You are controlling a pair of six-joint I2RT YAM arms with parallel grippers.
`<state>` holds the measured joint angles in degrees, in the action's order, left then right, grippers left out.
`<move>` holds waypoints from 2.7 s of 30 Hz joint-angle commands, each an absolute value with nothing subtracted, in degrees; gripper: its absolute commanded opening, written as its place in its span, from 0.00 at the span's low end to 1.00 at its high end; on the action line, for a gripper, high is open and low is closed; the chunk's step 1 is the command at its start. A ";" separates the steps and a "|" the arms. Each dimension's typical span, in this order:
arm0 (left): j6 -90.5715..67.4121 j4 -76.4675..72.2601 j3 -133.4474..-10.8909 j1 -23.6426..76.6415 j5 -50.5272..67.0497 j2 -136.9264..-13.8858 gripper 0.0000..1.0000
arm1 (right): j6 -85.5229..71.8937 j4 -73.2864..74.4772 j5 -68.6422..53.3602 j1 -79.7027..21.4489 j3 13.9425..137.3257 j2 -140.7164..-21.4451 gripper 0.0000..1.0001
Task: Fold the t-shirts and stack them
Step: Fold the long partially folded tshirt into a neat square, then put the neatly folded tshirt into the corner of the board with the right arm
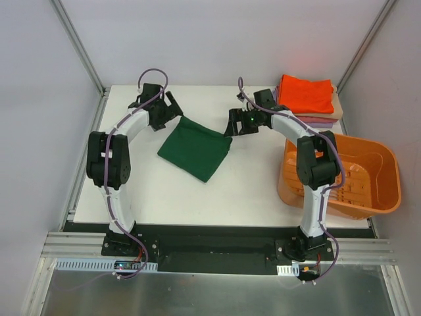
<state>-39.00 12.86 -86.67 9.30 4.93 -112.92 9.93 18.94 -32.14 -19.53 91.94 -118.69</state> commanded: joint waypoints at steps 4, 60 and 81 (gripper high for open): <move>-35.77 12.39 -84.38 11.33 10.63 -102.58 0.99 | 9.41 20.31 -29.88 -22.14 86.06 -107.07 0.96; -37.78 10.55 -47.13 17.58 -9.30 -61.72 0.99 | 0.09 -6.24 -12.64 -24.70 54.14 -67.67 0.96; -42.63 11.07 -36.03 17.40 -20.74 -50.62 0.99 | -2.81 20.74 -0.98 -35.94 80.06 -106.60 0.98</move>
